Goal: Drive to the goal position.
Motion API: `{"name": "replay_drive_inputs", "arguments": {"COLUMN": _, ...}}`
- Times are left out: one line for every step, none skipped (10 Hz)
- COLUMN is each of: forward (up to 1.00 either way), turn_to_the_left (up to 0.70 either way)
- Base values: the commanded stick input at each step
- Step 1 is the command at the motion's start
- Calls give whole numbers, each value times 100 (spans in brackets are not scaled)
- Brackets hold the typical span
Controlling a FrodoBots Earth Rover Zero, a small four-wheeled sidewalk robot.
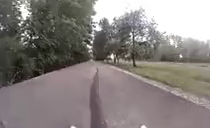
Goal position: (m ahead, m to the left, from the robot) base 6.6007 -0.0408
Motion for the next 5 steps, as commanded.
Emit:
{"name": "replay_drive_inputs", "arguments": {"forward": 70, "turn_to_the_left": 0}}
{"name": "replay_drive_inputs", "arguments": {"forward": 70, "turn_to_the_left": 0}}
{"name": "replay_drive_inputs", "arguments": {"forward": 70, "turn_to_the_left": 0}}
{"name": "replay_drive_inputs", "arguments": {"forward": 70, "turn_to_the_left": 0}}
{"name": "replay_drive_inputs", "arguments": {"forward": 70, "turn_to_the_left": 0}}
